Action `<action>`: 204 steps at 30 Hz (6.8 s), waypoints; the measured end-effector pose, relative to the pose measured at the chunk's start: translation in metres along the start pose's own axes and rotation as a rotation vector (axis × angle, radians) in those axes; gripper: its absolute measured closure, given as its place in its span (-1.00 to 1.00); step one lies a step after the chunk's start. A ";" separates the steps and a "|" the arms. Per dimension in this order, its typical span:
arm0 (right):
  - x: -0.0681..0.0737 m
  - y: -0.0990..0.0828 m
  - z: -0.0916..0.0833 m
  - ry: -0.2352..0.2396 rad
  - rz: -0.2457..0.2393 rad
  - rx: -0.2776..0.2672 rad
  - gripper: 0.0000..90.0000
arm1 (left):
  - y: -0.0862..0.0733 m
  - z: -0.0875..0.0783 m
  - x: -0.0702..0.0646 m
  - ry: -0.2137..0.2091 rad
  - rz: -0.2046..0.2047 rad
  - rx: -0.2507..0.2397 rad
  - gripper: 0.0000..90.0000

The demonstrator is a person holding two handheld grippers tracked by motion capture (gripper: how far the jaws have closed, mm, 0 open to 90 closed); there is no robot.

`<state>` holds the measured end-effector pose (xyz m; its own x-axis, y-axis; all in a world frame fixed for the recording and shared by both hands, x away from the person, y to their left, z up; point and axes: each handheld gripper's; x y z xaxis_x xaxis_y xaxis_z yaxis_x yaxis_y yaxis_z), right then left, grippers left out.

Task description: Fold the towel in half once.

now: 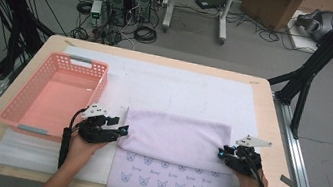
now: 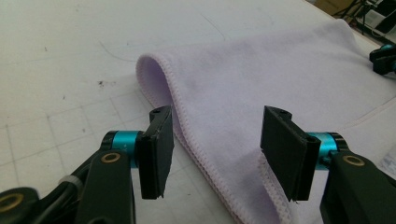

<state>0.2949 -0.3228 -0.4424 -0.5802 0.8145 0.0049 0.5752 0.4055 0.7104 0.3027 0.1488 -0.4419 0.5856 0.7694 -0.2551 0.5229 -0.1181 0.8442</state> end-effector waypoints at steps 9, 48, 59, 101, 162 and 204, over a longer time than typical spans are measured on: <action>-0.010 -0.002 -0.013 0.009 0.048 -0.068 0.33 | 0.013 0.014 0.004 0.050 0.013 0.015 -0.07; -0.060 0.064 0.034 -0.084 0.141 -0.125 0.90 | 0.087 0.094 0.037 0.234 -0.038 0.031 0.90; -0.080 0.102 0.057 -0.139 0.135 -0.109 0.90 | 0.113 0.108 0.059 0.231 -0.076 -0.014 0.90; -0.038 0.032 0.021 0.023 0.144 -0.003 0.83 | 0.042 0.076 0.009 0.116 0.044 0.150 0.85; 0.052 -0.069 -0.099 0.101 0.013 -0.101 0.88 | -0.049 -0.071 -0.078 -0.091 0.169 -0.014 0.81; -0.040 0.023 0.018 -0.120 0.194 -0.043 -0.06 | 0.031 0.059 0.025 0.145 -0.085 0.034 -0.11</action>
<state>0.3417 -0.3384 -0.4393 -0.3867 0.9201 0.0628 0.6428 0.2200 0.7338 0.3702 0.1272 -0.4503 0.4439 0.8598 -0.2523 0.5889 -0.0677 0.8053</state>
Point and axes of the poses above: each handheld gripper's, and its own axes: z roughly forward along the jaws, y roughly out of its top, x roughly to its left, and after that the axes turned 1 degree about x, right-handed
